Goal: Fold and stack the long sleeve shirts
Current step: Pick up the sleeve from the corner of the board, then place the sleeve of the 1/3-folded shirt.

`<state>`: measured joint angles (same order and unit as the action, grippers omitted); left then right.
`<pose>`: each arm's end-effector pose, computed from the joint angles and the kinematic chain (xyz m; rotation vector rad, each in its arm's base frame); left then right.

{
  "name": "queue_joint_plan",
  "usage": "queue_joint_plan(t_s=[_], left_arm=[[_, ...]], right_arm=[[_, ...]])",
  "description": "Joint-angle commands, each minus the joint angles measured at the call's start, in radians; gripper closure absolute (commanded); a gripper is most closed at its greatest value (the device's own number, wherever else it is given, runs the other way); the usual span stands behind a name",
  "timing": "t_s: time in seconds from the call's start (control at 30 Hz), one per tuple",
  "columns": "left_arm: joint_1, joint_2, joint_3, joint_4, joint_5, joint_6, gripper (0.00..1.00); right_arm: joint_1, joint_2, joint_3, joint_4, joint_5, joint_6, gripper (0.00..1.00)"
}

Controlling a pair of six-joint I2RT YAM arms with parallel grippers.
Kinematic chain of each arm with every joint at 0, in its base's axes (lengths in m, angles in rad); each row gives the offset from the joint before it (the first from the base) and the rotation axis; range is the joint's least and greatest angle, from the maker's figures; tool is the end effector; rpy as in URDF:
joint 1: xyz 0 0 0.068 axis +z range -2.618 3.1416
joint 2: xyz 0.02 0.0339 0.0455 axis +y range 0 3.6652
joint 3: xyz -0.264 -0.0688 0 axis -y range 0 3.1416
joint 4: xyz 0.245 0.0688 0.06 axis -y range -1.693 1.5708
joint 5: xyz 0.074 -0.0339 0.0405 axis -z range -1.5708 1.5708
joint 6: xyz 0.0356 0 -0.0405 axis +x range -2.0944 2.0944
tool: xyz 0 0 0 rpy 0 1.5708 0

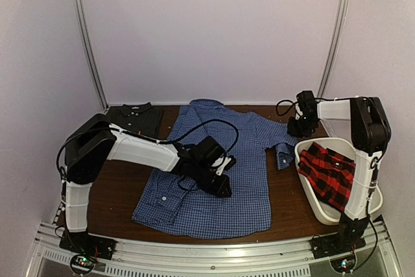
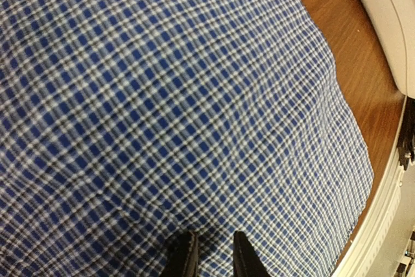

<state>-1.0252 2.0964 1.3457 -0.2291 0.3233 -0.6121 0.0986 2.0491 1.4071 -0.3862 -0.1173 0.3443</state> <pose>0.2148 -0.3756 0.1291 0.7147 2.7289 -0.9402 0.4276 0.0465 0.1556 0.2786 2.6060 0.3102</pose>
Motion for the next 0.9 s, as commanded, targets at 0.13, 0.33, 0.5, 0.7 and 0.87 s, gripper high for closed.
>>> queue_joint_plan(t_s=[0.13,0.33,0.5,0.7,0.87], left_arm=[[0.069,-0.132,-0.047,-0.018,-0.029,-0.019,0.79],[0.139,-0.218,-0.100,0.003,-0.009,-0.028,0.79],[0.181,-0.251,-0.122,0.000,0.005,-0.023,0.79],[0.190,-0.281,-0.152,-0.004,-0.003,-0.024,0.79],[0.193,-0.286,-0.153,0.002,0.003,-0.029,0.78]], right_arm=[[0.122,-0.127,0.111,-0.036,-0.016,0.011,1.00],[0.320,-0.078,0.191,-0.013,-0.018,0.074,1.00],[0.451,0.052,0.317,-0.024,-0.050,0.098,0.70],[0.477,0.012,0.293,-0.025,-0.026,0.092,0.30],[0.473,-0.137,0.125,0.005,0.060,0.086,0.25]])
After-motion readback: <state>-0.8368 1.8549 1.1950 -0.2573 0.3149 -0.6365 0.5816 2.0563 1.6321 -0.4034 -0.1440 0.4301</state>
